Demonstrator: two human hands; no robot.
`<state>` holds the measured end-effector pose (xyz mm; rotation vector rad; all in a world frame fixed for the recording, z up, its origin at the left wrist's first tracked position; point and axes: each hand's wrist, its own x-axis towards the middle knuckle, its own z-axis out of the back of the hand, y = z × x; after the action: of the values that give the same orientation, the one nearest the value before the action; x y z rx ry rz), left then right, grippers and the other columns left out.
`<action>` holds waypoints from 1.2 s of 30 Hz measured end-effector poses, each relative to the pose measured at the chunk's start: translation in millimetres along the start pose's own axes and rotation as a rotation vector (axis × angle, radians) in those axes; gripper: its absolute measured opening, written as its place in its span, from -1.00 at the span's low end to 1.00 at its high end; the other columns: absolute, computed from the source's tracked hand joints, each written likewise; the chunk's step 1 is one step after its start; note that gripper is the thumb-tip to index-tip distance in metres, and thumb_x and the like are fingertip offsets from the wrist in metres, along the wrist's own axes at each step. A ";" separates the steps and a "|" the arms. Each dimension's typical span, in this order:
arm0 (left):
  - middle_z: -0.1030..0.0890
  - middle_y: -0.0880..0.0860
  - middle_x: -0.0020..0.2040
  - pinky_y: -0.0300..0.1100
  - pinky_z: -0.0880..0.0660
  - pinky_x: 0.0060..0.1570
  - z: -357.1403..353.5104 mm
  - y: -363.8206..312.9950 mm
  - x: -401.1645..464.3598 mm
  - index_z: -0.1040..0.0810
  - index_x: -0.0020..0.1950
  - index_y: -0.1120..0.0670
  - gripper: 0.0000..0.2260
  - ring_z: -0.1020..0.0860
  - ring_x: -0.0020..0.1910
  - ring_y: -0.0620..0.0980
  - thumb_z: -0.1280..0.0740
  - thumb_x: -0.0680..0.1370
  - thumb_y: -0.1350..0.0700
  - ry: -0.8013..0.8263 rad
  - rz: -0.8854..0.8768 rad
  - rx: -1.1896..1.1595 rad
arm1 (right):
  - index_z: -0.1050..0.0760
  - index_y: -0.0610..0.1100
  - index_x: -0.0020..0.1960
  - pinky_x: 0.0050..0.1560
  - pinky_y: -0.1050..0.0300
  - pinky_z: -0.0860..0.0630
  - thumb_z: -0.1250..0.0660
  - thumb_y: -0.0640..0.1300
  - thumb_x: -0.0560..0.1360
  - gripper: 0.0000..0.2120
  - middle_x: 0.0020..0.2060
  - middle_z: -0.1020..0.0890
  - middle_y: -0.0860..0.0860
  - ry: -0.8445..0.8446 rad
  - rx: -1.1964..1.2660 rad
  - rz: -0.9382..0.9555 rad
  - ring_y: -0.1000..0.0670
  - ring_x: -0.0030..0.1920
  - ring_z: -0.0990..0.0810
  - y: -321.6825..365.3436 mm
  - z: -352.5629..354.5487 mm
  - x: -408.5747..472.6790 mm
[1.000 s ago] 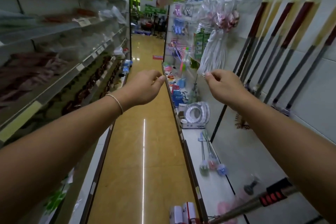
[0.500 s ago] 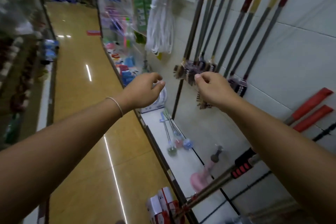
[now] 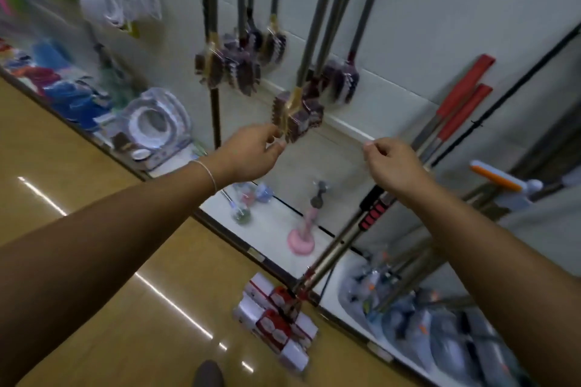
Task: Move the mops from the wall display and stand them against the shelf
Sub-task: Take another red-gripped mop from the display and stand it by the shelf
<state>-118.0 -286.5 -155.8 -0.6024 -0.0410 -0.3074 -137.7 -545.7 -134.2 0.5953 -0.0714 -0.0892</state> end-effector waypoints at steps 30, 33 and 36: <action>-0.61 0.15 0.14 -0.24 -0.36 -0.01 -252.0 -71.7 88.9 -0.48 0.28 0.17 -0.72 -0.54 0.12 0.11 -0.16 0.64 0.09 0.289 0.119 -0.130 | -0.37 -0.05 0.27 0.01 0.00 -0.57 -0.40 0.09 0.48 -0.55 0.03 -0.55 0.01 0.004 0.450 -0.604 0.01 -0.07 -0.54 -250.8 -43.8 134.6; -0.62 0.14 0.12 -0.22 -0.40 0.03 -264.7 -78.8 93.0 -0.47 0.29 0.16 -0.72 -0.54 0.11 0.10 -0.15 0.63 0.10 0.323 0.131 -0.129 | -0.39 -0.03 0.16 0.02 0.05 -0.54 -0.39 0.04 0.50 -0.68 0.02 -0.56 0.03 -0.074 0.480 -0.562 -0.02 0.02 -0.55 -257.0 -50.9 141.4; -0.61 0.14 0.12 -0.16 -0.46 0.07 -273.2 -86.2 98.6 -0.48 0.28 0.14 -0.72 -0.54 0.10 0.09 -0.15 0.63 0.09 0.324 0.136 -0.132 | -0.45 -0.11 0.25 0.08 0.12 -0.51 -0.32 0.01 0.56 -0.67 0.09 -0.59 -0.02 -0.161 0.455 -0.507 -0.03 0.08 -0.57 -260.5 -56.9 137.9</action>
<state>-63.5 -534.5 -321.1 -0.6768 0.3329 -0.2742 -11.9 -743.1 -322.1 1.0516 -0.0962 -0.6259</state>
